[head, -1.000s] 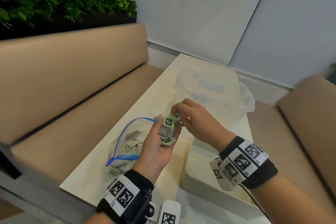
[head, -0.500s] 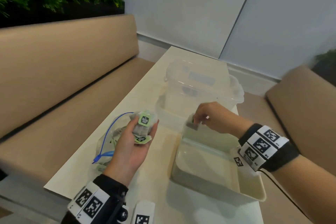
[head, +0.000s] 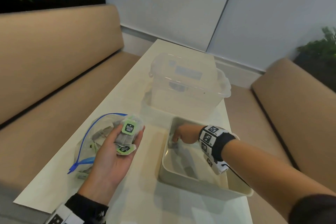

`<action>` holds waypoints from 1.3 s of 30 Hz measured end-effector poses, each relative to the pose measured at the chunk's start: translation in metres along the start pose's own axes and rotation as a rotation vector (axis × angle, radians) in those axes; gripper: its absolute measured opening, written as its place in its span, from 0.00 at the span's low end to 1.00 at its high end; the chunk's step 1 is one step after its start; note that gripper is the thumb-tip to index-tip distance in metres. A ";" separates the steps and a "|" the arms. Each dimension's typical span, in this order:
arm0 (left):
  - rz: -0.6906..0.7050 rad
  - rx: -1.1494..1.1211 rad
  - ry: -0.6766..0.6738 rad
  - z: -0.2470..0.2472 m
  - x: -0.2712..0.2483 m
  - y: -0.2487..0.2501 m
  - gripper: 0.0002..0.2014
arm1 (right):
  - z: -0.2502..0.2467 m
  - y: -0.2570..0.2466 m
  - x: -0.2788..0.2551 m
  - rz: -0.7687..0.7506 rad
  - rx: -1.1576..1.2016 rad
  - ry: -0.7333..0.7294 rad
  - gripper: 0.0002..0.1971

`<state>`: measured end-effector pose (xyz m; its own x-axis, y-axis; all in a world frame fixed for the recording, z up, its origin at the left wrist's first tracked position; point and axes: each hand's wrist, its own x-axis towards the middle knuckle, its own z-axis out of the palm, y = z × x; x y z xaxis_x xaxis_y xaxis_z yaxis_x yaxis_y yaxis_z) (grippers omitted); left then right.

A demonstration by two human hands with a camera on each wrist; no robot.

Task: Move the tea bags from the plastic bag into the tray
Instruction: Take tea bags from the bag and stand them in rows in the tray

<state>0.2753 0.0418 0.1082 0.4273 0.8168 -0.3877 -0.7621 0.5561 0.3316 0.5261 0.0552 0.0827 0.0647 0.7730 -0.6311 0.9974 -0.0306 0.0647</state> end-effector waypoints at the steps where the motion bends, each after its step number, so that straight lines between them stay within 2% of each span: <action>1: -0.001 0.002 0.001 0.000 0.000 0.000 0.25 | 0.000 -0.001 0.002 0.017 0.000 0.008 0.23; 3: -0.003 0.002 0.002 0.000 0.001 0.000 0.26 | 0.001 -0.001 0.007 0.046 0.001 0.008 0.23; 8: -0.009 0.006 -0.001 0.003 0.001 0.001 0.16 | 0.003 0.000 0.009 0.035 -0.037 0.028 0.27; 14: -0.032 0.015 -0.024 0.006 -0.001 -0.002 0.18 | -0.001 -0.003 0.000 0.019 -0.071 0.038 0.25; 17: -0.052 0.018 -0.036 0.010 -0.003 -0.005 0.14 | -0.003 -0.005 -0.005 0.008 -0.064 0.087 0.22; 19: -0.069 0.028 -0.038 0.013 -0.003 -0.007 0.12 | -0.011 -0.009 -0.015 0.004 -0.058 0.129 0.24; 21: -0.085 0.035 -0.029 0.012 0.000 -0.009 0.13 | -0.025 -0.014 -0.031 -0.003 -0.029 0.227 0.23; 23: -0.100 0.036 -0.024 0.011 0.003 -0.011 0.15 | -0.044 -0.020 -0.050 -0.059 0.068 0.449 0.18; 25: -0.122 0.032 -0.023 0.012 0.005 -0.014 0.15 | -0.062 -0.032 -0.069 -0.263 0.208 0.697 0.13; 26: -0.134 0.024 -0.025 0.013 0.005 -0.015 0.14 | -0.068 -0.039 -0.079 -0.401 0.259 0.748 0.10; 28: -0.154 0.003 -0.051 0.016 0.006 -0.019 0.14 | -0.075 -0.056 -0.093 -0.571 0.250 0.707 0.08; 30: -0.165 -0.016 -0.087 0.018 0.005 -0.022 0.16 | -0.074 -0.070 -0.096 -0.511 0.178 0.641 0.14; 33: -0.174 -0.054 -0.123 0.021 0.004 -0.024 0.16 | -0.069 -0.077 -0.092 -0.357 0.167 0.629 0.21; 39: -0.173 -0.077 -0.113 0.022 0.001 -0.028 0.15 | -0.067 -0.082 -0.094 -0.366 0.229 0.623 0.14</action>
<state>0.3078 0.0300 0.1173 0.6031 0.7248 -0.3331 -0.7060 0.6794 0.2001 0.4363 0.0274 0.1889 -0.2331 0.9722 -0.0233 0.9379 0.2184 -0.2696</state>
